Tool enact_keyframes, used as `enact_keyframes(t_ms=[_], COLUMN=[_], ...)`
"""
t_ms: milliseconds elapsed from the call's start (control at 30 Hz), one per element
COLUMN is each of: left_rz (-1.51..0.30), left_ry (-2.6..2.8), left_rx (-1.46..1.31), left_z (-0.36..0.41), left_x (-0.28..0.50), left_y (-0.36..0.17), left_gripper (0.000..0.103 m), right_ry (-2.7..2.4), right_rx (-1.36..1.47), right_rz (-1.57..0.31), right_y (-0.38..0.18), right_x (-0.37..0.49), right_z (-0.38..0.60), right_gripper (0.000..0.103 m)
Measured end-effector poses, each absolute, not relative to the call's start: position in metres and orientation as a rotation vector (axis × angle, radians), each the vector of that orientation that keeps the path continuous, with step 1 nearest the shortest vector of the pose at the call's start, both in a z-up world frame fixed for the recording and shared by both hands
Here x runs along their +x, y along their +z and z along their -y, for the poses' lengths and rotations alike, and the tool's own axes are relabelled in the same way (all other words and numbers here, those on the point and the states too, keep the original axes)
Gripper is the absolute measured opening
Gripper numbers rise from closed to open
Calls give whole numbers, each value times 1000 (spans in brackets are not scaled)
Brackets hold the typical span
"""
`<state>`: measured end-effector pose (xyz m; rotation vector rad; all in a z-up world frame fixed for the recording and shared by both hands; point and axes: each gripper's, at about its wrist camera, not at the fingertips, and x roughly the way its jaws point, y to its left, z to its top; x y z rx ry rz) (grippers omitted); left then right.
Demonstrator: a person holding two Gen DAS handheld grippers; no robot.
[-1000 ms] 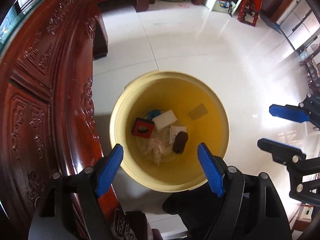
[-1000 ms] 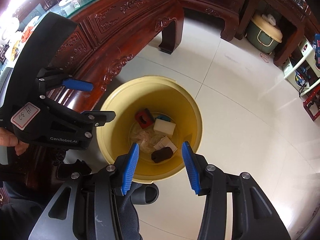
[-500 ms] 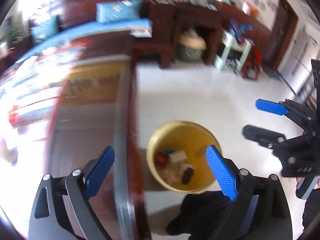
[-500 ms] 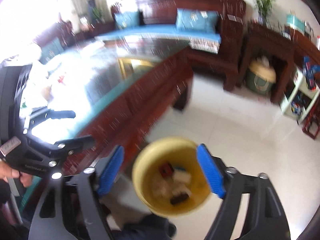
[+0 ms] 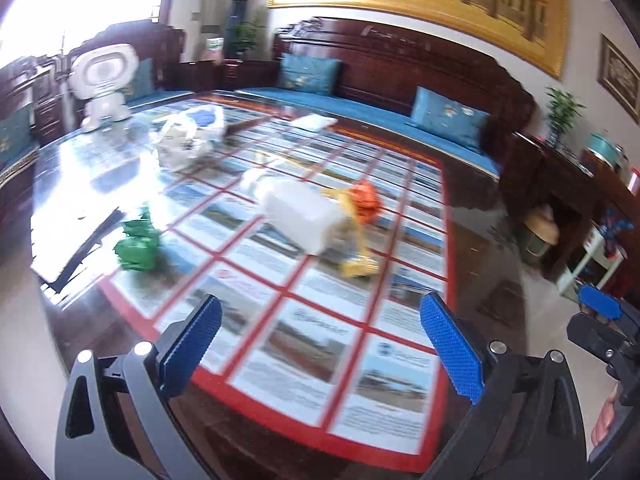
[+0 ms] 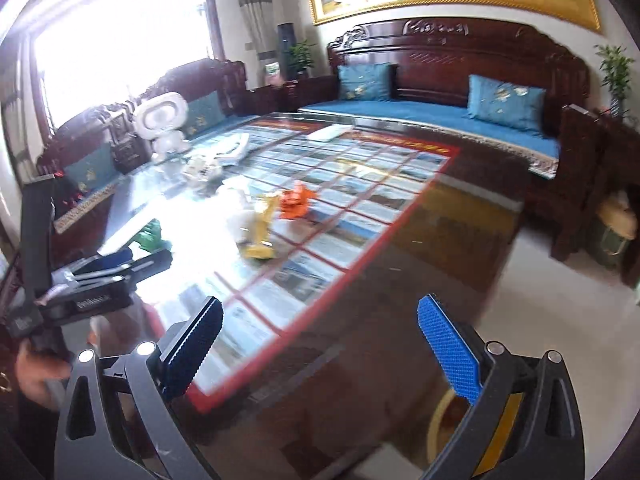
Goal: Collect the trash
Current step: 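Move both grippers back over the table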
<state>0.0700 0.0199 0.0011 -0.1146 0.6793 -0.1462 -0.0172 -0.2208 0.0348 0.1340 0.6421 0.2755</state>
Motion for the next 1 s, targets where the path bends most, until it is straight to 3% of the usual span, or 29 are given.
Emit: enact_keyframes(t_ms=[300, 467, 767, 1000], left_rz=[-662, -735, -775, -793], left_ry=[-99, -112, -113, -121], left_rx=[-67, -8, 62, 39], left_z=[-55, -63, -71, -78], left_x=[80, 89, 108, 121], left_y=[-2, -9, -18, -22], left_gripper=[99, 99, 99, 99], right_ry=[323, 323, 333, 349], right_rx=[99, -84, -116, -87], right_rz=[-690, -738, -796, -859], right_y=[31, 21, 6, -8], right_x=[22, 45, 75, 111], right_z=[141, 115, 113, 110], right_gripper=[95, 95, 93, 78])
